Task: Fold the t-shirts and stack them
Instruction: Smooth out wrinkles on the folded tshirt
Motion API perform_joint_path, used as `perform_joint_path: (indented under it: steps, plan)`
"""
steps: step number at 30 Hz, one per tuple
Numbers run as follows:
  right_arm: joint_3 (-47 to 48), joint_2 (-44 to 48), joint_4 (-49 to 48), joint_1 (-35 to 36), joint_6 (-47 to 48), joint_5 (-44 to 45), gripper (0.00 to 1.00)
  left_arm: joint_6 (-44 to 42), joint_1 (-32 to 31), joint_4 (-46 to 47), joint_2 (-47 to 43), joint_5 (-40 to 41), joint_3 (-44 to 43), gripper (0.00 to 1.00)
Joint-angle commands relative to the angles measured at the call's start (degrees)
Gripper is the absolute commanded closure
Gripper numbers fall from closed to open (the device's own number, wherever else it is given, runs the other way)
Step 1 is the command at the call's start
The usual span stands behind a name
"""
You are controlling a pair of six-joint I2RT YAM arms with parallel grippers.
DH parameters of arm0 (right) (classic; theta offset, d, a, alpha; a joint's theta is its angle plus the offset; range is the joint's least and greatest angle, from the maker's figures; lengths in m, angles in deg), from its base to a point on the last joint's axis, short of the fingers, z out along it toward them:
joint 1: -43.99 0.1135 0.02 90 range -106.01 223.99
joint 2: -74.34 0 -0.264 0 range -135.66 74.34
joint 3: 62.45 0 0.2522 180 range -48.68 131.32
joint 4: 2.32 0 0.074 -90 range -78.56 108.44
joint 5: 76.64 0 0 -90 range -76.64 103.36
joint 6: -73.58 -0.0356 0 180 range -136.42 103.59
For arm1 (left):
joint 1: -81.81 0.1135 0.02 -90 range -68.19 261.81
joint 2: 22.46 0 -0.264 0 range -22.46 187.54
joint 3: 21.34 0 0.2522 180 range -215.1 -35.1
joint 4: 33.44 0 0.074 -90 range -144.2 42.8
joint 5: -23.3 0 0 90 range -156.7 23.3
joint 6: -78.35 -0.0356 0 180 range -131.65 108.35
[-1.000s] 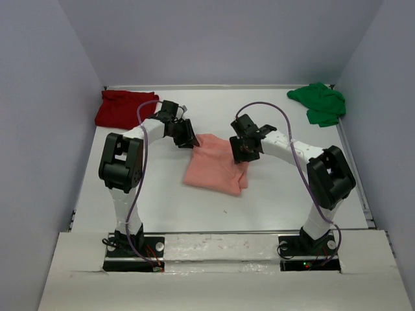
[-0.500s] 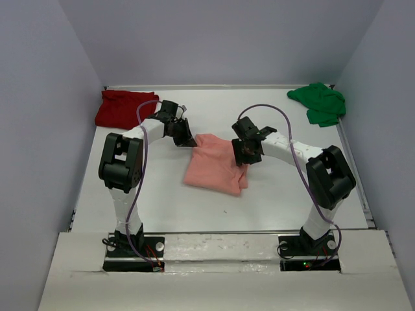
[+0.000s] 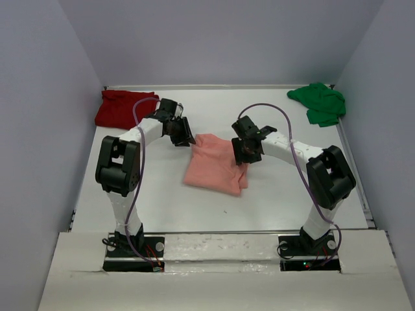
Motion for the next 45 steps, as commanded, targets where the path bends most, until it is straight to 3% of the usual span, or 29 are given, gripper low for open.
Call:
perform_joint_path:
  steps: [1,6,17,28,45]
  plan:
    - [2.7,1.2,-0.3,-0.3,-0.1,0.4,0.44,-0.3,-0.3,-2.9,-7.0,5.8,0.4,0.57]
    - [2.6,0.6,-0.3,-0.3,-0.2,-0.2,0.44,0.1,-0.3,-2.7,-8.3,6.3,1.5,0.53]
    - [2.3,1.9,0.2,-0.3,0.3,0.7,0.44,2.2,-1.5,0.8,-7.4,-0.1,5.0,0.54]
    - [2.4,1.5,0.1,-0.9,0.3,0.6,0.43,3.0,-3.8,1.6,-6.0,-0.1,4.4,0.54]
    - [1.6,2.2,-0.4,-1.4,0.4,-0.4,0.44,1.3,-3.8,-2.2,-6.8,6.5,1.9,0.55]
